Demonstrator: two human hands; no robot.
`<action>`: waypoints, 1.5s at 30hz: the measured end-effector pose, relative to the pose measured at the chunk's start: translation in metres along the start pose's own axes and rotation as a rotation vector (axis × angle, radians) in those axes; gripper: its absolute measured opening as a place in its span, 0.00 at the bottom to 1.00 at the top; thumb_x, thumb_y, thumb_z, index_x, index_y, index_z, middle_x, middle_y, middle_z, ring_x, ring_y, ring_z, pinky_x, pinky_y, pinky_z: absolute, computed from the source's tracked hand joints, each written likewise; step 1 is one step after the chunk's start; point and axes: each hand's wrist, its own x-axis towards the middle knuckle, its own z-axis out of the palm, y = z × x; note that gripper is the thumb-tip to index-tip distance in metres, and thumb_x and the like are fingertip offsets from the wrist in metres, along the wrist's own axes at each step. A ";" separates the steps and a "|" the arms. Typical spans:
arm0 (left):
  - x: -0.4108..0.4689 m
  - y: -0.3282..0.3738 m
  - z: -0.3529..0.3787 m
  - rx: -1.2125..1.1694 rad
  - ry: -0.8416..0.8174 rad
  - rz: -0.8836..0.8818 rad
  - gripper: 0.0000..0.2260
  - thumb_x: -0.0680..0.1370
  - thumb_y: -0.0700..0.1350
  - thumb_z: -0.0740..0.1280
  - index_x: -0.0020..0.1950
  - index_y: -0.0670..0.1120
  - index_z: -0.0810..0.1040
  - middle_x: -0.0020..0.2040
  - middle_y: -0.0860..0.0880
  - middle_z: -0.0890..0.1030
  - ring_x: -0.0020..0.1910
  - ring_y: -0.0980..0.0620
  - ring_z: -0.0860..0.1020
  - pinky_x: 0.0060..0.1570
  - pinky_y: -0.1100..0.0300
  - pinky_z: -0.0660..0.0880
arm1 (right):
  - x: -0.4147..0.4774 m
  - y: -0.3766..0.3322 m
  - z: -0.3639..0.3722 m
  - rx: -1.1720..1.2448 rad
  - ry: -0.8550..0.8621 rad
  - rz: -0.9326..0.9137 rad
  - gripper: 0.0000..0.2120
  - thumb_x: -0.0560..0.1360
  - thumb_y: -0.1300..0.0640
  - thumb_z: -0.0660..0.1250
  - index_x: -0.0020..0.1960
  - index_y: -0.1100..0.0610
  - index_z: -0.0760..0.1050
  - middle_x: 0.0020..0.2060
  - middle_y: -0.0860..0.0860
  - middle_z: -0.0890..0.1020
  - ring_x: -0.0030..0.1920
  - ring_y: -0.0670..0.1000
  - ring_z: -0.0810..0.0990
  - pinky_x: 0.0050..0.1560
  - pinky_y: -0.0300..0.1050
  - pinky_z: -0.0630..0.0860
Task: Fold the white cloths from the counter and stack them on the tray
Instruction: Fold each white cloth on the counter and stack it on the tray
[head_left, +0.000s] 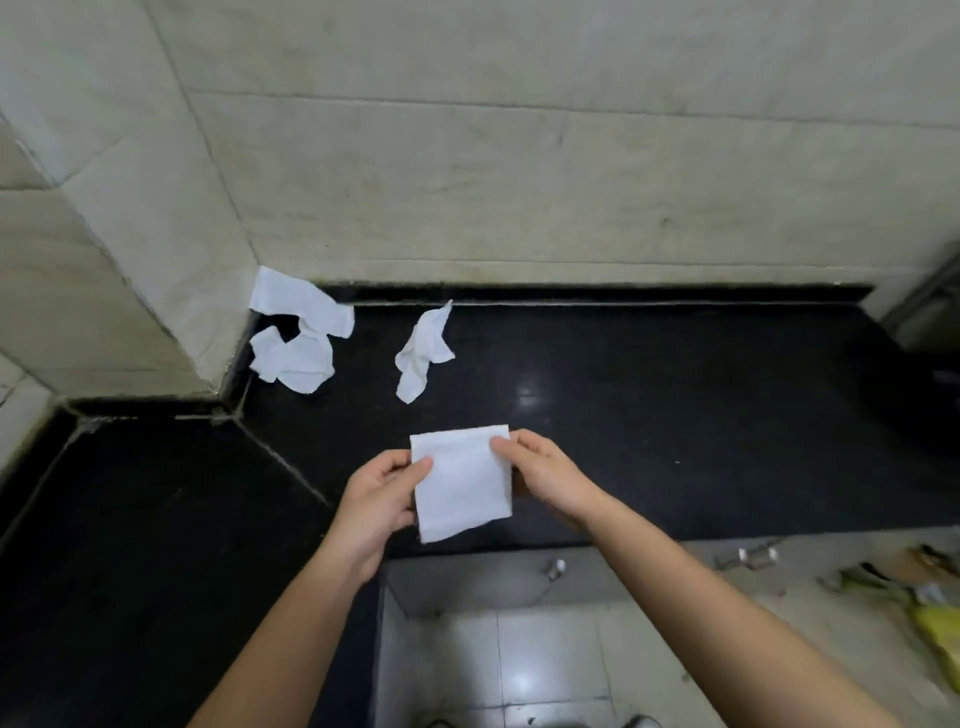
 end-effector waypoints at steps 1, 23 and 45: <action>0.004 -0.002 0.021 0.019 -0.029 -0.014 0.08 0.79 0.43 0.68 0.56 0.40 0.79 0.50 0.41 0.85 0.50 0.42 0.84 0.48 0.49 0.80 | -0.009 0.008 -0.020 0.015 0.052 0.019 0.23 0.69 0.36 0.68 0.48 0.56 0.77 0.42 0.49 0.82 0.44 0.50 0.78 0.47 0.51 0.72; -0.113 -0.076 0.595 0.275 -0.733 0.059 0.15 0.74 0.29 0.69 0.60 0.39 0.78 0.53 0.38 0.84 0.53 0.35 0.82 0.56 0.40 0.78 | -0.361 0.146 -0.507 0.493 0.614 -0.239 0.23 0.71 0.73 0.72 0.65 0.62 0.77 0.57 0.59 0.84 0.58 0.59 0.83 0.56 0.51 0.80; 0.051 -0.018 0.982 0.221 -0.873 0.133 0.15 0.74 0.31 0.71 0.59 0.41 0.78 0.49 0.41 0.86 0.46 0.45 0.85 0.41 0.58 0.80 | -0.300 0.083 -0.883 0.428 0.816 -0.173 0.10 0.76 0.63 0.71 0.57 0.62 0.82 0.53 0.54 0.86 0.54 0.53 0.85 0.53 0.41 0.81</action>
